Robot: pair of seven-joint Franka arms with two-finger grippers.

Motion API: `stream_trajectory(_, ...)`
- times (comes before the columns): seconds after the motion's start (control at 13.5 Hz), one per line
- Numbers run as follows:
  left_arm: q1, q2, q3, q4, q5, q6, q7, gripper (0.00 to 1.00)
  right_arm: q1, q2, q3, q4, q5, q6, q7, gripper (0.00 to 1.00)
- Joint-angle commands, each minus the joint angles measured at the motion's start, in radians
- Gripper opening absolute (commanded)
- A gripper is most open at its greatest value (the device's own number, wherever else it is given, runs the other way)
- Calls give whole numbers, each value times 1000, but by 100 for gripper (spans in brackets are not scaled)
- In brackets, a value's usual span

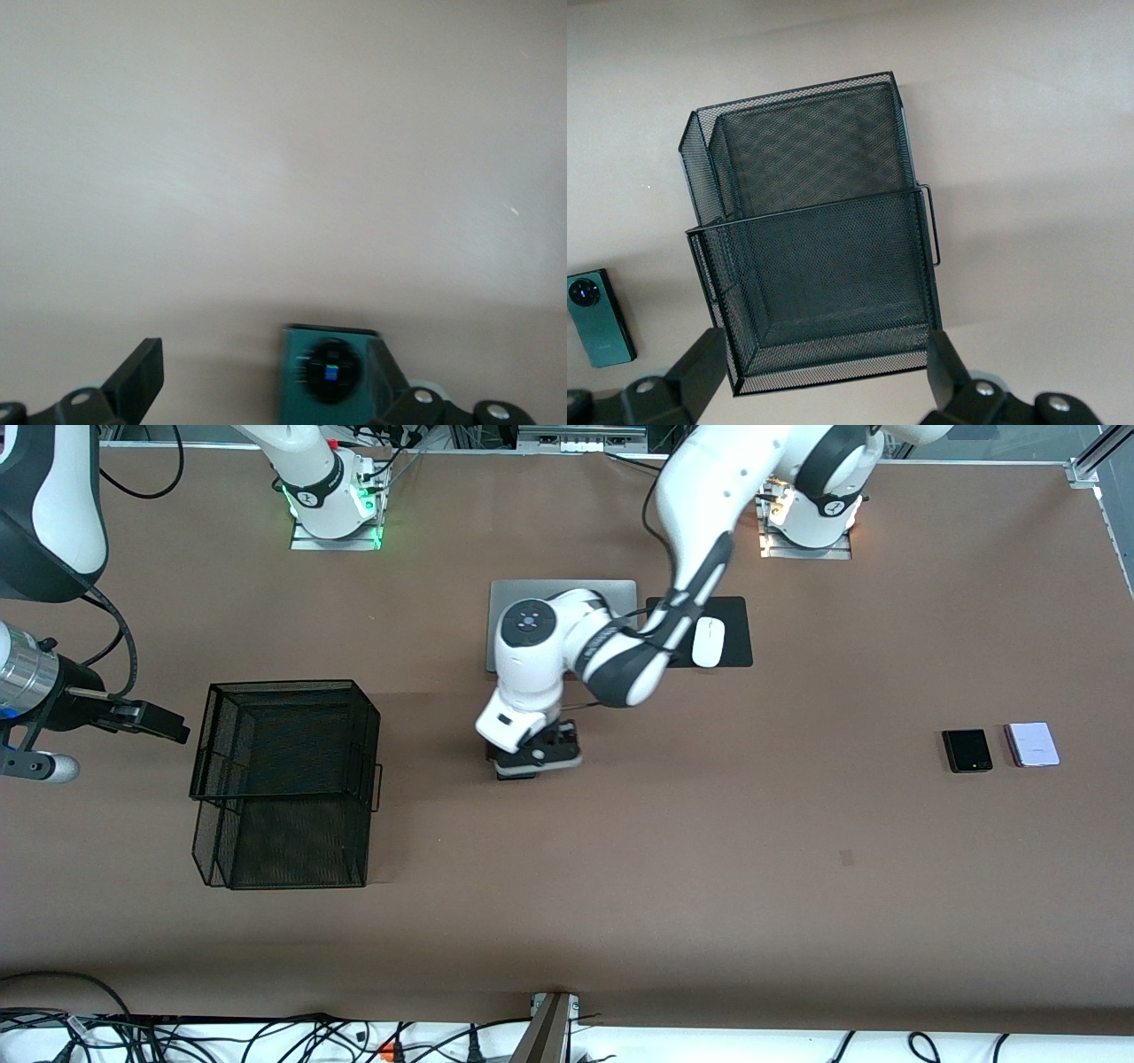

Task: Place phones with both arms
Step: 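Release the green phone while the right gripper reaches toward it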

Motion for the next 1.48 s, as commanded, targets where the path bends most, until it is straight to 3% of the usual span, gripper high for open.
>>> stream_trajectory(0.0, 119, -238, -50, -273, -26, -70, 114, 100, 4, -7, 4, -6, 1, -4, -9, 100)
stream_trajectory(0.22, 251, -453, -49, -563, -17, -68, 225, 100, 55, 0, 10, -3, 1, 5, 12, 100)
stream_trajectory(0.37, 369, -536, -49, -672, -16, -68, 366, 100, 125, 10, 10, -2, 8, 6, 55, 100)
stream_trajectory(0.74, 676, -604, -50, -768, -14, -73, 753, 100, 380, 141, 11, -2, 33, 165, 403, 100)
stream_trajectory(0.96, 845, -625, -50, -785, -14, -67, 976, 100, 470, 259, 13, -2, 135, 296, 422, 100)
stream_trajectory(1.18, 954, -628, -50, -823, -12, -32, 1112, 100, 524, 358, 13, -2, 148, 377, 399, 100)
stream_trajectory(1.41, 1051, -628, -50, -947, -12, 147, 1243, 100, 558, 430, 22, -6, 150, 428, 355, 100)
